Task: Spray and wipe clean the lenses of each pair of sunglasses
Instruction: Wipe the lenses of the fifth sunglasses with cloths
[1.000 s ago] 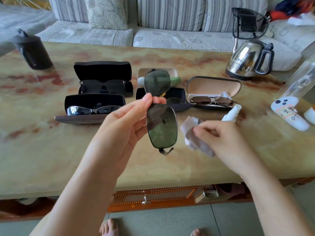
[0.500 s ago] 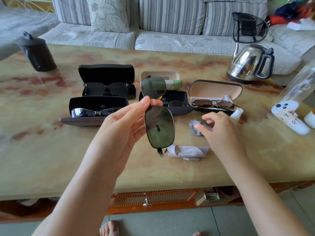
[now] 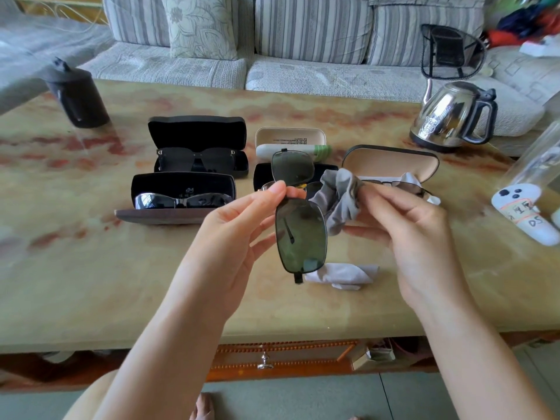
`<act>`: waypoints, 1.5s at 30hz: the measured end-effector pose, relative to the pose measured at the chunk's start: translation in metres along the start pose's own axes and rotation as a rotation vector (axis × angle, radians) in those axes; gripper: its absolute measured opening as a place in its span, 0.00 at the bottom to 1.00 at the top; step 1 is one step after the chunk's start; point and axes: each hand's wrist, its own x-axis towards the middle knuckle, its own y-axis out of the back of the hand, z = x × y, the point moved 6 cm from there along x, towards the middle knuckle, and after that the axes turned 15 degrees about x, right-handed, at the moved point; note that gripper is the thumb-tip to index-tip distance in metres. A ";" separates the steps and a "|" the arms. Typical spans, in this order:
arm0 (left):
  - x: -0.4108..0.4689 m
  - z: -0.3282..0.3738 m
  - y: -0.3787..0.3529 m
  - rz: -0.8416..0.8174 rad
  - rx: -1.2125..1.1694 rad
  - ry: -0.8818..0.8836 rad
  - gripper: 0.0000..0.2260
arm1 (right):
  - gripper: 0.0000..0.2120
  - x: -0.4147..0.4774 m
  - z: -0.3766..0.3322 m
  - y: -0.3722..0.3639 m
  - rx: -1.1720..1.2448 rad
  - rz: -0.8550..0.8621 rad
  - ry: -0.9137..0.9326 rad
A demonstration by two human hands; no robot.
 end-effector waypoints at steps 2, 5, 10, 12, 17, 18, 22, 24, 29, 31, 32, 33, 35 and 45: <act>0.000 -0.002 -0.001 -0.003 0.003 0.014 0.11 | 0.08 -0.008 -0.002 -0.006 0.109 -0.047 -0.093; 0.001 -0.006 -0.005 -0.004 -0.010 0.033 0.10 | 0.10 -0.017 -0.005 -0.016 0.175 -0.137 -0.169; 0.001 -0.006 -0.006 0.009 -0.074 0.017 0.10 | 0.10 -0.021 -0.013 -0.021 0.224 -0.205 -0.126; 0.002 -0.008 -0.005 0.028 -0.078 0.008 0.12 | 0.11 -0.020 -0.012 -0.017 0.183 -0.207 -0.110; -0.001 -0.008 -0.009 0.090 -0.090 -0.059 0.12 | 0.09 -0.026 -0.003 -0.023 0.077 -0.220 -0.109; -0.002 -0.008 -0.010 0.102 -0.082 -0.073 0.12 | 0.08 -0.027 -0.004 -0.024 0.038 -0.202 -0.086; -0.003 -0.011 -0.016 0.121 -0.054 -0.087 0.15 | 0.18 -0.026 -0.005 -0.026 -0.237 -0.160 0.018; -0.004 -0.011 -0.019 0.130 -0.067 -0.099 0.14 | 0.22 -0.024 0.003 -0.026 -0.196 -0.135 -0.062; -0.006 -0.009 -0.019 0.119 -0.084 -0.113 0.15 | 0.16 -0.024 0.009 -0.028 -0.155 -0.151 -0.195; -0.006 -0.009 -0.020 0.112 -0.075 -0.100 0.16 | 0.10 -0.026 0.009 -0.031 -0.127 -0.205 -0.223; -0.006 -0.010 -0.021 0.105 -0.069 -0.091 0.16 | 0.09 -0.026 0.010 -0.031 -0.097 -0.215 -0.238; -0.006 -0.011 -0.022 0.098 -0.059 -0.084 0.16 | 0.10 -0.025 0.011 -0.030 -0.065 -0.222 -0.249; -0.007 -0.011 -0.022 0.099 -0.027 -0.084 0.16 | 0.12 -0.023 0.015 -0.028 -0.012 -0.240 -0.274; -0.008 -0.011 -0.026 0.070 -0.035 -0.104 0.15 | 0.38 -0.022 0.026 -0.026 -0.017 -0.256 -0.390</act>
